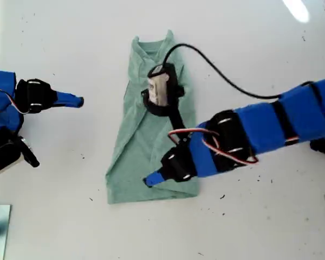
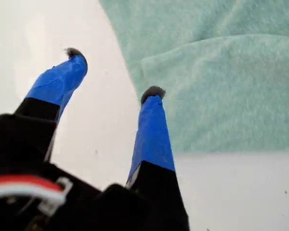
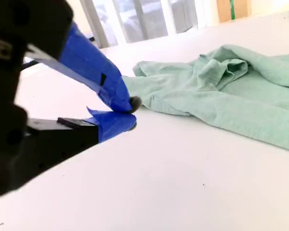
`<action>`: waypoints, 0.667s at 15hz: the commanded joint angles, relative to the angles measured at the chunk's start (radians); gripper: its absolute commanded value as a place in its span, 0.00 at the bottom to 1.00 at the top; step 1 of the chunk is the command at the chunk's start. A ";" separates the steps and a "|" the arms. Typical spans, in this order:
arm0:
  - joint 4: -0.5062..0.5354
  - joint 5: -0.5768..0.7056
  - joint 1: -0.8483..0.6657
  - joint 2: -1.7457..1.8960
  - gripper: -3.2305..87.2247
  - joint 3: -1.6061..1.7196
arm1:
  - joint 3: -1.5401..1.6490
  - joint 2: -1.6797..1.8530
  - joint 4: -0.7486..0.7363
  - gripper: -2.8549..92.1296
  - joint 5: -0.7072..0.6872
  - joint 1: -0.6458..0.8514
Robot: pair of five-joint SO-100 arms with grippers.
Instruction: Fold t shirt
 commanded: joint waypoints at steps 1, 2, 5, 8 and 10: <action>-0.020 0.005 0.008 0.006 0.03 0.011 | 0.152 0.331 0.186 0.29 -0.034 0.018; -0.020 0.005 0.006 0.006 0.03 0.011 | 0.364 0.466 0.196 0.27 -0.048 0.054; -0.020 -0.002 0.006 0.006 0.03 0.011 | 1.220 0.937 -0.129 0.06 -0.080 0.229; 0.000 -0.083 0.014 0.035 0.03 0.002 | 1.736 1.367 -0.233 0.06 -0.064 0.373; 0.017 -0.181 0.072 0.021 0.03 -0.091 | 1.776 1.359 -0.239 0.06 -0.077 0.411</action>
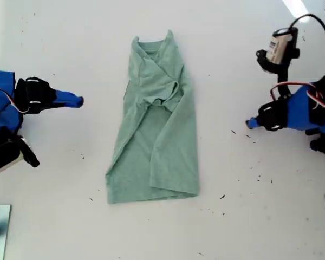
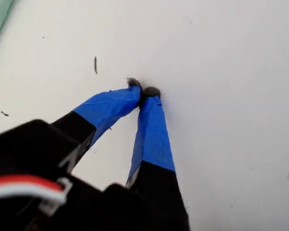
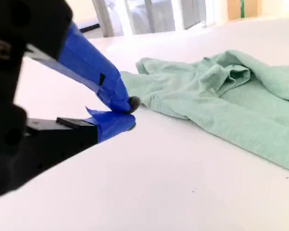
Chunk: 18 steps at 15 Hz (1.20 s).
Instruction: Fold t shirt
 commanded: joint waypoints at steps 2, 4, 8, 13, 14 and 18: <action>0.043 -0.176 0.147 -0.195 0.03 -0.258 | 0.052 0.021 -0.026 0.06 -0.029 0.072; 0.152 -0.215 0.268 -0.595 0.03 -0.657 | 0.086 0.023 -0.074 0.06 -0.038 0.092; 0.577 -0.313 0.483 -1.411 0.03 -1.704 | 0.110 0.055 -0.078 0.06 -0.061 0.121; 0.561 -0.258 0.526 -1.634 0.19 -1.819 | 0.230 0.523 0.153 0.06 -0.038 0.121; 0.552 -0.238 0.529 -1.643 0.31 -1.818 | 0.255 0.681 0.262 0.06 -0.025 0.124; 0.410 -0.216 0.515 -1.640 0.35 -1.612 | 0.252 0.676 0.267 0.06 -0.026 0.126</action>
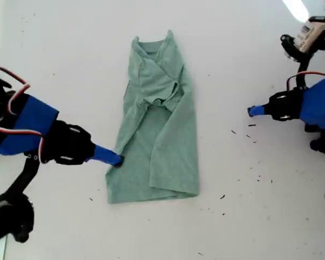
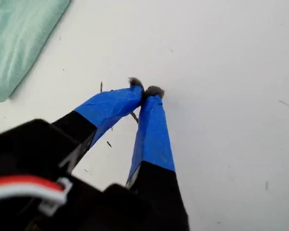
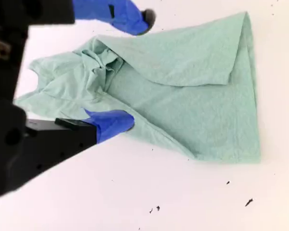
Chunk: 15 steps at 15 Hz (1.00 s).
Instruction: Fold t shirt
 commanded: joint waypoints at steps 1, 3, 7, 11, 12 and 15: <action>-0.150 0.009 0.003 0.021 0.34 0.163 | 0.048 0.017 0.003 0.06 0.008 -0.003; -0.282 -0.012 0.006 0.023 0.32 0.374 | 0.048 0.017 0.003 0.06 0.008 -0.005; -0.509 -0.009 0.043 -0.137 0.29 0.508 | 0.048 0.017 0.003 0.06 0.006 -0.008; -0.614 0.025 0.052 -0.190 0.03 0.488 | 0.048 0.017 0.005 0.06 0.006 -0.011; -0.575 0.021 0.038 -0.124 0.03 0.485 | 0.048 0.017 0.006 0.06 0.006 -0.011; -0.339 0.043 -0.040 0.097 0.03 0.344 | 0.048 0.017 0.006 0.06 0.005 -0.009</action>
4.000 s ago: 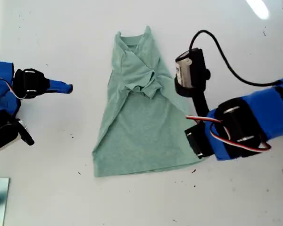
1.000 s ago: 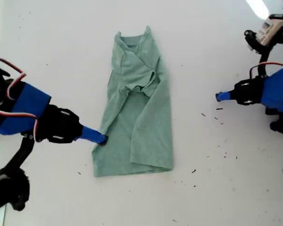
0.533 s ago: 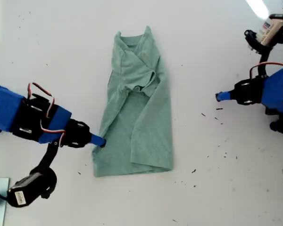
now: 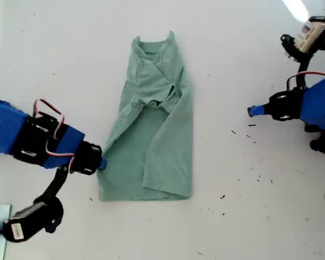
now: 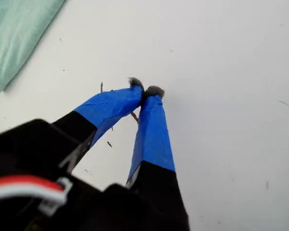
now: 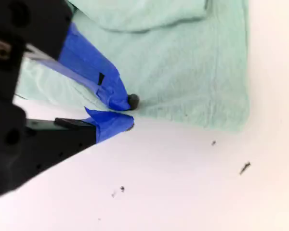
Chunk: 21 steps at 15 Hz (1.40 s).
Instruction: Fold t shirt
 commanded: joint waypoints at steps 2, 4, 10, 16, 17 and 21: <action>0.230 0.087 -0.110 0.140 0.03 -0.304 | 0.048 0.017 0.005 0.06 0.005 -0.008; 0.209 0.156 -0.153 0.094 0.03 -0.334 | 0.048 0.017 0.005 0.06 0.005 -0.008; 0.126 0.313 -0.087 -0.666 0.03 -1.141 | 0.048 0.017 0.006 0.06 0.011 -0.011; -0.129 0.417 -0.048 -0.707 0.25 -1.137 | 0.049 0.017 0.009 0.06 0.014 -0.005; -0.115 0.399 -0.051 -0.657 0.23 -1.137 | 0.049 0.017 0.009 0.06 0.014 -0.003; -0.206 0.394 -0.060 -0.554 0.26 -1.135 | 0.049 0.017 0.009 0.06 0.017 -0.002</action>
